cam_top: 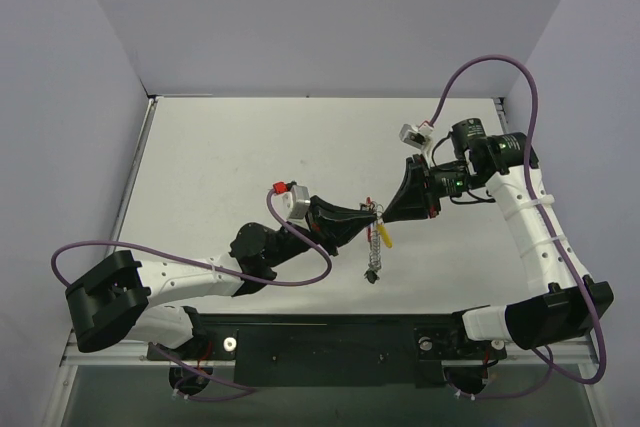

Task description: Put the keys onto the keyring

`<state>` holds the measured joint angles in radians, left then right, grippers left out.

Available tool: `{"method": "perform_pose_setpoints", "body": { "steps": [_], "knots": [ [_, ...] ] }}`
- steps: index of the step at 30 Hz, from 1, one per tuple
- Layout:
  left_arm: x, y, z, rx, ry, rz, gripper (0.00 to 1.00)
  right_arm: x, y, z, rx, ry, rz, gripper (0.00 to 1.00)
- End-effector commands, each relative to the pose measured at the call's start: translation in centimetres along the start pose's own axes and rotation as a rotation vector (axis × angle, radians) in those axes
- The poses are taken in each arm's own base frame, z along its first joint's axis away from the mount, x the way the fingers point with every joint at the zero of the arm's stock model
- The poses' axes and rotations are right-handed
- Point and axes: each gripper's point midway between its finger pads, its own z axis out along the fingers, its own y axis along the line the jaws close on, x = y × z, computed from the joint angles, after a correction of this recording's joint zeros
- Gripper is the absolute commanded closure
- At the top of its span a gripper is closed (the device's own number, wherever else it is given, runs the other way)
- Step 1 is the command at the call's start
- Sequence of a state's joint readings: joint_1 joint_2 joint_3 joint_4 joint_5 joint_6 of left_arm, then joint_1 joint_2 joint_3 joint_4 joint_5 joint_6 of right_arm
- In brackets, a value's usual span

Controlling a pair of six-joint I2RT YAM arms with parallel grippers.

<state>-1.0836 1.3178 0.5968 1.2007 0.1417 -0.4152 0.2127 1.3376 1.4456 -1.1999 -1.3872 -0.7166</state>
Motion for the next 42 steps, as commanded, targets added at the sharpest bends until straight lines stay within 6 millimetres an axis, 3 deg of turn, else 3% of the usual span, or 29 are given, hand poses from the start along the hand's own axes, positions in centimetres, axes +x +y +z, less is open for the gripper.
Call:
{"method": "perform_pose_setpoints", "body": {
  "steps": [1,13,23,29,35,38,42],
  "knots": [
    [-5.2,-2.4,1.1,0.075,-0.157,0.021,1.0,0.0,0.6,0.4,-0.031,-0.015,0.02,1.0],
    [-5.9,-2.5,0.5,0.071,-0.169,0.065,1.0,-0.3,-0.3,0.6,0.018,-0.036,0.11,1.0],
    [-6.3,-2.7,0.7,0.078,-0.182,0.073,1.0,0.1,-0.2,2.1,0.003,-0.027,0.129,1.0],
    [-6.0,-2.6,0.3,0.075,-0.172,0.073,1.0,-0.5,-0.1,1.3,0.031,-0.053,0.102,1.0],
    [-4.9,-2.6,-0.2,0.085,-0.116,0.07,1.0,-1.2,0.2,-0.3,0.131,-0.074,-0.02,0.7],
    [-4.3,-2.5,-0.6,0.089,-0.088,0.072,1.0,-0.8,0.0,-0.8,0.161,-0.036,-0.126,0.65],
    [-3.7,-2.4,-1.1,0.089,-0.057,0.076,1.0,-0.2,1.1,-1.5,0.152,0.038,-0.266,0.58]
  ]
}}
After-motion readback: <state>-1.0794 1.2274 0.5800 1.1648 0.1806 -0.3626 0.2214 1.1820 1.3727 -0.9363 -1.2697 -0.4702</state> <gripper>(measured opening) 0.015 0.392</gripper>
